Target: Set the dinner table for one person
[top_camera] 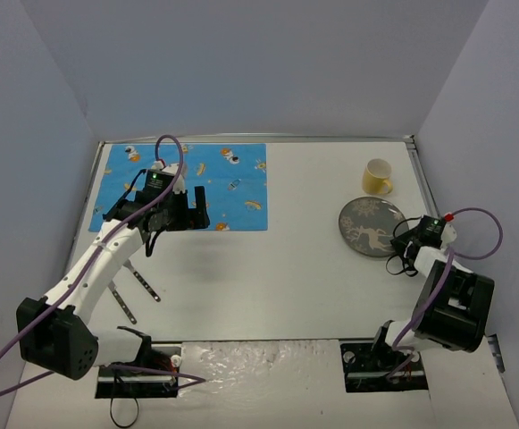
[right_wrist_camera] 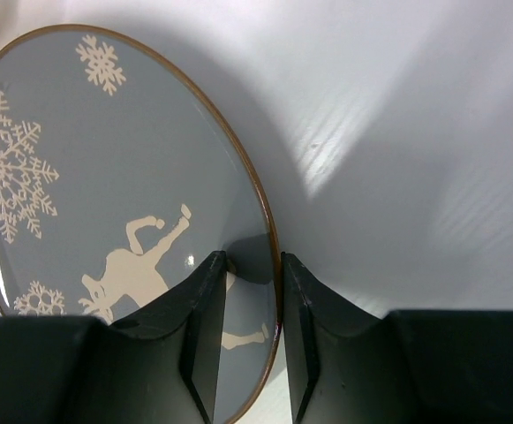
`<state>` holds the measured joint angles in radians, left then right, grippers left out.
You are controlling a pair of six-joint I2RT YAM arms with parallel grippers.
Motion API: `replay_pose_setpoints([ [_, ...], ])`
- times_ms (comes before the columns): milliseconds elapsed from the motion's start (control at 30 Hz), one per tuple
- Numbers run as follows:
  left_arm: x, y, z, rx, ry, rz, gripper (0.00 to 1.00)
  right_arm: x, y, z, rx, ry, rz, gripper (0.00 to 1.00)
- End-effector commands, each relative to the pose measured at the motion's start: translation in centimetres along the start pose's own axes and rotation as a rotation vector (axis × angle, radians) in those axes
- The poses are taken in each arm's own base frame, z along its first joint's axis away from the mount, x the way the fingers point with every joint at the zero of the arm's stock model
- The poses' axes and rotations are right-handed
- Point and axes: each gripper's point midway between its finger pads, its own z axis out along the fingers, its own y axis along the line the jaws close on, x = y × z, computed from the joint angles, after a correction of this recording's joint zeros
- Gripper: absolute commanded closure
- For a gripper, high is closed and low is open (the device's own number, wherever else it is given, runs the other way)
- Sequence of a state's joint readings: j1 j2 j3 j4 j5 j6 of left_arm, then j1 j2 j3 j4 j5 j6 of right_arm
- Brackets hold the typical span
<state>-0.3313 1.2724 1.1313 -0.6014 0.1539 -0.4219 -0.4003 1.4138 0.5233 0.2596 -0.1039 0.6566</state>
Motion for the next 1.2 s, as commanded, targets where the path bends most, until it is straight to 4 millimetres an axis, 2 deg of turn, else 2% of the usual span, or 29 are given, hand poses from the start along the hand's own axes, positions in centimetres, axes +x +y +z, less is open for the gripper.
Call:
replay_pose_setpoints([
  [0, -1.2, -0.1, -0.7, 0.005, -0.056, -0.004, 0.04, 4.6, -0.2, 0.3, 0.021, 0.146, -0.138, 1.00],
  [167, -1.1, 0.0, -0.7, -0.001, -0.055, -0.005, 0.04, 7.7, 2.6, -0.1, -0.054, 0.211, -0.246, 1.00],
  [467, -0.8, 0.1, -0.4, -0.003, -0.048, -0.008, 0.04, 11.1, 6.7, -1.2, -0.206, 0.267, -0.376, 1.00],
  [567, -0.7, 0.1, -0.3, -0.003, -0.047, -0.009, 0.04, 12.0, 8.3, -1.5, -0.294, 0.290, -0.367, 0.99],
  [767, -0.5, 0.0, -0.1, 0.008, -0.045, -0.019, 0.04, 12.7, 9.4, -1.9, -0.385, 0.306, -0.332, 0.67],
  [867, -0.4, -0.1, 0.0, 0.012, -0.042, -0.028, 0.04, 13.0, 9.1, -1.7, -0.400, 0.316, -0.306, 0.58],
  [1000, -0.1, 0.0, 0.1, 0.011, -0.035, -0.035, 0.04, 13.8, 8.7, -1.4, -0.432, 0.363, -0.258, 0.52],
  [1167, -0.1, -0.1, 0.1, 0.016, -0.039, -0.040, 0.04, 14.0, 8.7, -1.1, -0.447, 0.395, -0.215, 0.51],
])
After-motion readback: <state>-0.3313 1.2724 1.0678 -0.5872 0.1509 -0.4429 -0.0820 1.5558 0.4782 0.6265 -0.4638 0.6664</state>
